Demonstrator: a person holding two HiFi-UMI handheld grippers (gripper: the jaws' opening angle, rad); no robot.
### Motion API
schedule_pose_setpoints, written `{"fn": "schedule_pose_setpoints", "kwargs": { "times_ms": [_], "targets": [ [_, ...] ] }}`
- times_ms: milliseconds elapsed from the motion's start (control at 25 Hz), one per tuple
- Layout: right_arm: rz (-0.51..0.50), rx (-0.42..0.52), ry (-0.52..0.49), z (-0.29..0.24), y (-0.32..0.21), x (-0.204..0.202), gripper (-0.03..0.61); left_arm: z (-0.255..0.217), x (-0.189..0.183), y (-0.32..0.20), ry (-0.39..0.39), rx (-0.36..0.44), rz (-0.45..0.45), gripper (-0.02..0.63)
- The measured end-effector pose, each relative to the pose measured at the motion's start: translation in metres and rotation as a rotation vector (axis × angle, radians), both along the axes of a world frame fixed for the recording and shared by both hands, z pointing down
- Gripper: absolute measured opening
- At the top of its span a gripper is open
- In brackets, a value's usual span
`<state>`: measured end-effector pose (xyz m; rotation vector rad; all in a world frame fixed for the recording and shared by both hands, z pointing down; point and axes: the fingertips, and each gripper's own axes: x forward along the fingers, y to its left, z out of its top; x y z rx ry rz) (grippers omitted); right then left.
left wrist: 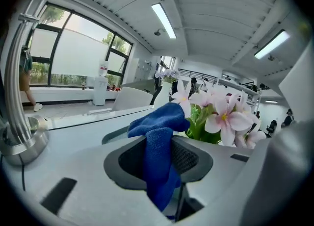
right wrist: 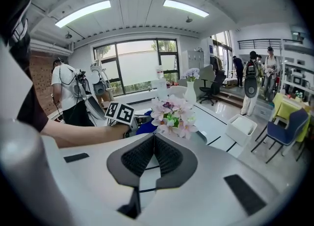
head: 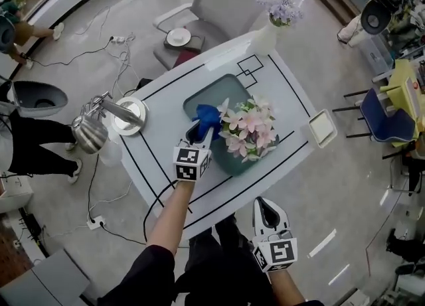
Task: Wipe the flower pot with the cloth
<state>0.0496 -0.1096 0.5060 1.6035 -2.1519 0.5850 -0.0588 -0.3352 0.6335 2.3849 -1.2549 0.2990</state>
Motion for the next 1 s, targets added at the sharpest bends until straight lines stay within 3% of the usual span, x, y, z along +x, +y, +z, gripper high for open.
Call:
{"fn": "schedule_pose_setpoints", "kwargs": {
  "times_ms": [520, 1000],
  "targets": [
    [0.05, -0.023, 0.015, 0.008, 0.02, -0.012, 0.009, 0.02, 0.03, 0.046, 0.054, -0.082, 0.096, 0.138],
    [-0.04, -0.002, -0.042, 0.007, 0.025, 0.008, 0.009, 0.021, 0.05, 0.082, 0.06, -0.121, 0.002, 0.138]
  ]
}}
